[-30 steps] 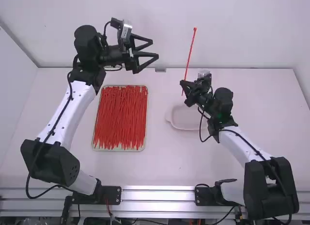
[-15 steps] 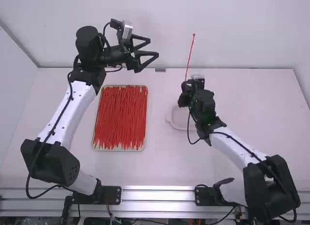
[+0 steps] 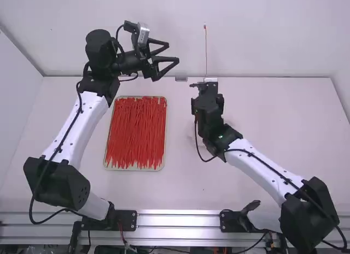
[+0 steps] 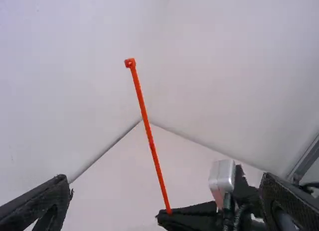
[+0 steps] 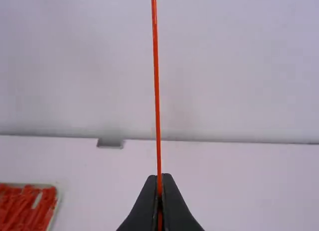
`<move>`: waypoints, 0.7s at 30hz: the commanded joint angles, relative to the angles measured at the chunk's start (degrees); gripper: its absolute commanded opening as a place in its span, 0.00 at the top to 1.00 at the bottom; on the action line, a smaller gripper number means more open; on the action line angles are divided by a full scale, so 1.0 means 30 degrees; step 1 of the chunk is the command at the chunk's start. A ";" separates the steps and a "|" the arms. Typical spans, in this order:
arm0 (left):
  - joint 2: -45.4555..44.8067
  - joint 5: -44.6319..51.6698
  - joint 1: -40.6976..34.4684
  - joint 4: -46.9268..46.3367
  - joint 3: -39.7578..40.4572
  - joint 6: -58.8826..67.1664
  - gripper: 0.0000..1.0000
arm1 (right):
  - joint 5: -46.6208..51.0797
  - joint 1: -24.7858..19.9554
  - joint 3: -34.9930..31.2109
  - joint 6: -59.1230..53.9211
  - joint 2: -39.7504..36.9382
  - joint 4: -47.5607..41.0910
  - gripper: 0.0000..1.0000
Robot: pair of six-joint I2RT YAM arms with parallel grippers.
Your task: Fasten the cable tie
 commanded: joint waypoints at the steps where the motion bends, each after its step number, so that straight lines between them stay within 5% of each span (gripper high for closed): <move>1: 0.0029 0.0015 -0.0379 0.0153 -0.0233 -0.0328 0.01 | 0.4313 0.0736 0.0750 -0.1166 0.0000 0.0029 1.00; 9: 0.0029 -0.0729 -0.1341 0.0590 -0.0233 -0.0772 0.01 | 1.0411 0.2790 0.1005 -0.2047 0.0015 0.0051 1.00; 21: 0.0029 -0.2608 -0.2528 0.2302 -0.0233 -0.3956 0.01 | 1.3624 0.4248 0.0998 -0.2062 0.0015 0.0036 1.00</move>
